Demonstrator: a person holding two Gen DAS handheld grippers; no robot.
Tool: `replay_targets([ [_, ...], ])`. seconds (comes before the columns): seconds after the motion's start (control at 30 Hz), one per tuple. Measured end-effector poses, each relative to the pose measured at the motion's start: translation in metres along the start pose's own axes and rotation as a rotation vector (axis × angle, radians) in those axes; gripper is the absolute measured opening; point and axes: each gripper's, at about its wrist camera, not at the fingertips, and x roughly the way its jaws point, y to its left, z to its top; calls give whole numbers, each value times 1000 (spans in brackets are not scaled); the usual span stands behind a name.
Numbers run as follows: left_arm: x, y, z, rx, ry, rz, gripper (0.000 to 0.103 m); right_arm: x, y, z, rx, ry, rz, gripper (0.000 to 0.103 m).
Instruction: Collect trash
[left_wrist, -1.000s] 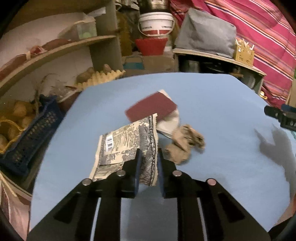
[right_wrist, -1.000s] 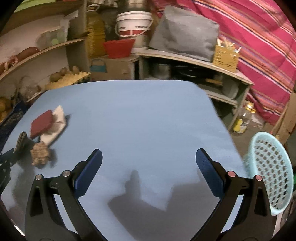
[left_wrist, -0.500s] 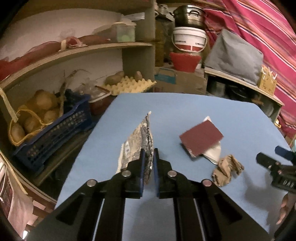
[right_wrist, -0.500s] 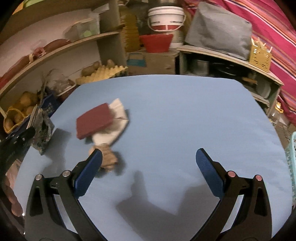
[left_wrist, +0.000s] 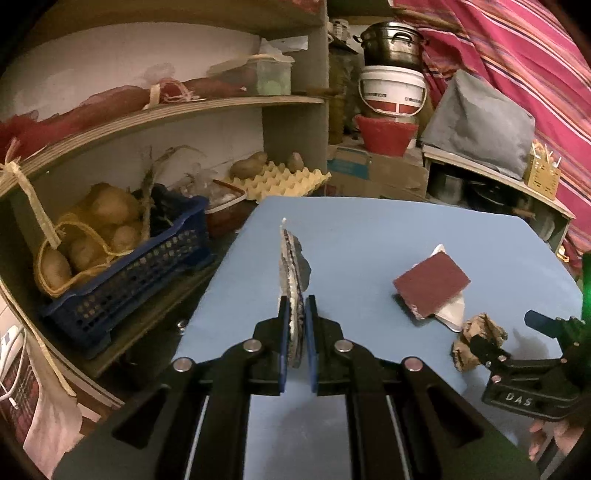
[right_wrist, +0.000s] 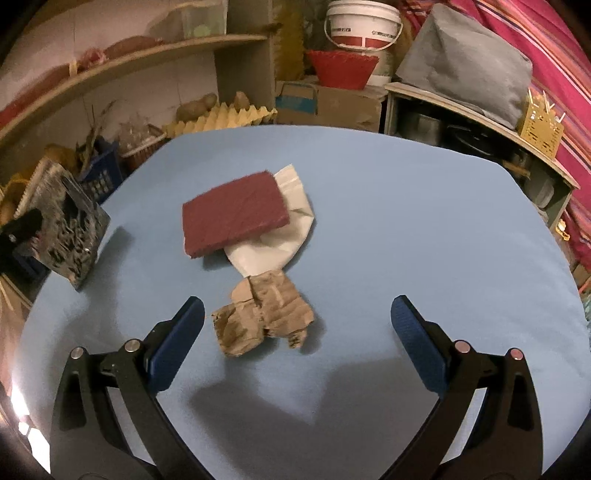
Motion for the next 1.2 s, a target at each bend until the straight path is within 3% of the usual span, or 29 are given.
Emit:
replay_targets([
  [0.07,1,5,0,-10,1,-1,9,1,4,-1,-9,0,-14,97],
  [0.13,1,9,0,-15,1,0,9,3,7,-2,-28,6,-11,88],
  [0.27,1,11,1,-20,1,-2,9,9,13,-5,-53,48,40,59],
  [0.33,1,11,0,-17,0,-1,9,8,12,-6,-51,44,53,57],
  [0.4,0,11,1,-16,-2,1,9,5,11,-5,-58,40,67,41],
  [0.77,-17,-8,12,-21,-42,0,8,-18,-16,3,-34,-8,81,41],
  [1.2,-42,-81,36,13,-99,-107,8,-52,-93,6,59,-65,20,41],
])
